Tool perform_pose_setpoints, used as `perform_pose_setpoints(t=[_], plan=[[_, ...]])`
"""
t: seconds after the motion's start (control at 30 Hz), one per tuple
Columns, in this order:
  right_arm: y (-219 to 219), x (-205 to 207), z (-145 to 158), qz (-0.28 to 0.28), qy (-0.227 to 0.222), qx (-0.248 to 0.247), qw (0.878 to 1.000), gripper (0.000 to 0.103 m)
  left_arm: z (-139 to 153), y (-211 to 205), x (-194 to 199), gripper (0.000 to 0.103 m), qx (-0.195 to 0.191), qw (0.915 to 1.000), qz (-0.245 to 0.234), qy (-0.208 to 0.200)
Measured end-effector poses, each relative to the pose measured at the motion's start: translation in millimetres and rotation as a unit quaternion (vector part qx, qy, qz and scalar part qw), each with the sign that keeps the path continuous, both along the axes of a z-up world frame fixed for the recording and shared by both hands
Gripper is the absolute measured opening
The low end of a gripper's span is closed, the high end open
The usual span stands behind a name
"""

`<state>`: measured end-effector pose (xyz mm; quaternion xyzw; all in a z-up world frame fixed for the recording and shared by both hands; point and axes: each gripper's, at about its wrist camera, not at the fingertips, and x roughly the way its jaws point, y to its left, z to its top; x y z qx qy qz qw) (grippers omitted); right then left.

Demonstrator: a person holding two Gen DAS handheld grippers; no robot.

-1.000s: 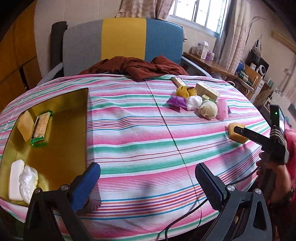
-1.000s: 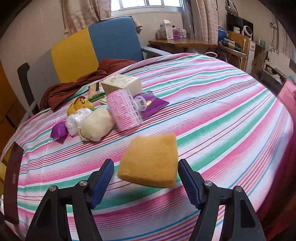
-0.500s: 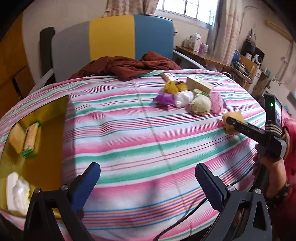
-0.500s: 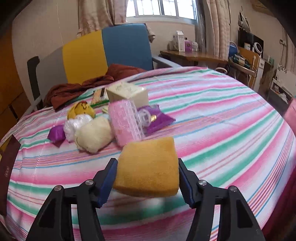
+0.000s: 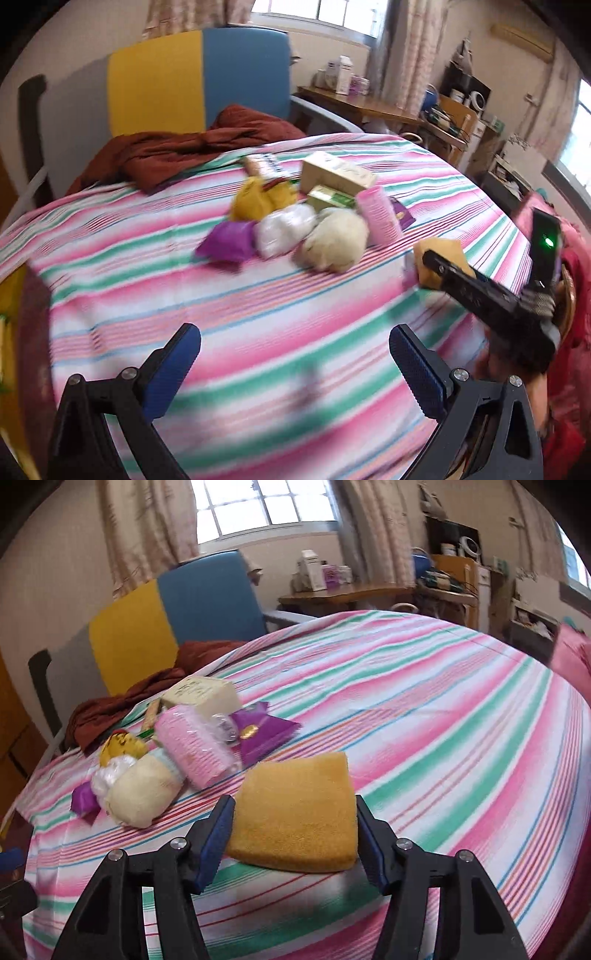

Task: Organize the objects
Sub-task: 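Grasp the square yellow sponge with the right gripper, then grasp the cream knit bag with the left gripper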

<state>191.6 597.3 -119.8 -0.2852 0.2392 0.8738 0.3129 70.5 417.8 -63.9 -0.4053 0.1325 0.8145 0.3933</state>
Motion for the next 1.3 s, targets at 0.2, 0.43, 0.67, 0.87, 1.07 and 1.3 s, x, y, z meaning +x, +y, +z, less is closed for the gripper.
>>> perform_pose_setpoints(t=[0.2,0.43,0.67,0.87,1.07,1.3], plan=[[0,2,-2,0.0,0.01,0.002,1.0,0.063,-23,58,-19,0.098,-0.015,0.9997,-0.017,0.006],[1,2,-5,0.002,0.015,-0.005,1.0,0.063,-42,100,-37,0.093,-0.034,0.9987,-0.024,0.028],[1,1,-5,0.002,0.014,-0.003,1.0,0.063,-55,103,-35,0.058,-0.043,0.9971,-0.053,0.033],[1,1,-6,0.002,0.012,0.0,1.0,0.063,-54,77,-20,0.057,-0.022,0.9966,-0.073,0.032],[0,-1,-5,0.001,0.005,0.006,1.0,0.063,-53,37,-5,0.057,-0.004,0.9976,-0.064,0.027],[-6,1,1,0.005,0.014,0.025,1.0,0.063,-54,-1,2,0.057,0.011,0.9988,-0.04,0.026]])
